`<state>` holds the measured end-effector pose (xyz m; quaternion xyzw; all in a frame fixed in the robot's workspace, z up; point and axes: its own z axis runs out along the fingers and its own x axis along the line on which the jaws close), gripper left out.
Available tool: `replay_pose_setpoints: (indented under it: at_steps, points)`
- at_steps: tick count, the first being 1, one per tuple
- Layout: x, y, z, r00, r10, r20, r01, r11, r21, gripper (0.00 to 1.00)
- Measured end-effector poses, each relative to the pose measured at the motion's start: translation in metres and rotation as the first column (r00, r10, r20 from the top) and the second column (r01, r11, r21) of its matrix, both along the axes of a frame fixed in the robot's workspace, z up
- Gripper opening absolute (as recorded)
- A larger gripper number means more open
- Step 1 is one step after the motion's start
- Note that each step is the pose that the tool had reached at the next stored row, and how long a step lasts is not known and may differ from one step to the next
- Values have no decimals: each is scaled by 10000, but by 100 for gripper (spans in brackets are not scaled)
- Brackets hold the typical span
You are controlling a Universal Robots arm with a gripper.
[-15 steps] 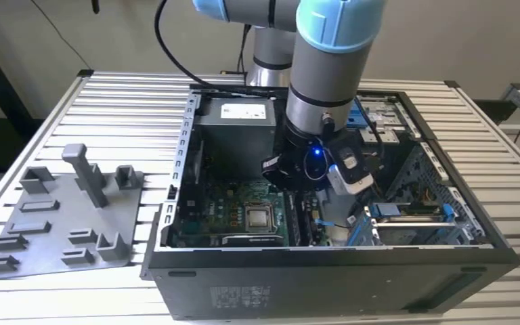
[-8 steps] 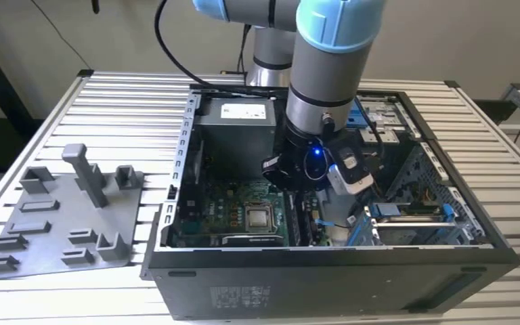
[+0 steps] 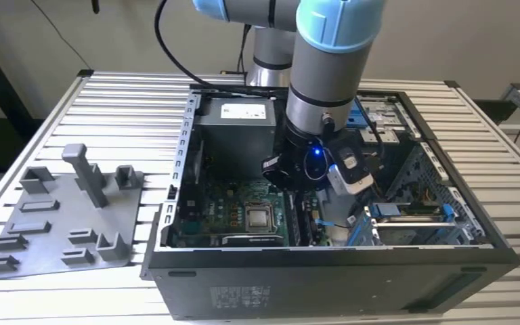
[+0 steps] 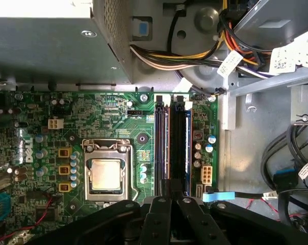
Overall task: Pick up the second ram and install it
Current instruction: 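Press down the second ram until it locks into place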
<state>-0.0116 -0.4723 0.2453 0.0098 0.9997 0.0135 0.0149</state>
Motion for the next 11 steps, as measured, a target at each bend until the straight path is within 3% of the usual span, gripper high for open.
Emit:
replay_pose_setpoints:
  at_steps: [7, 11]
  points:
    - [5, -2, 2, 10000, 10, -16, -10, 10000, 10, 11]
    - [4, -1, 1, 9986, 530, -15, -530, 9986, 15, 11]
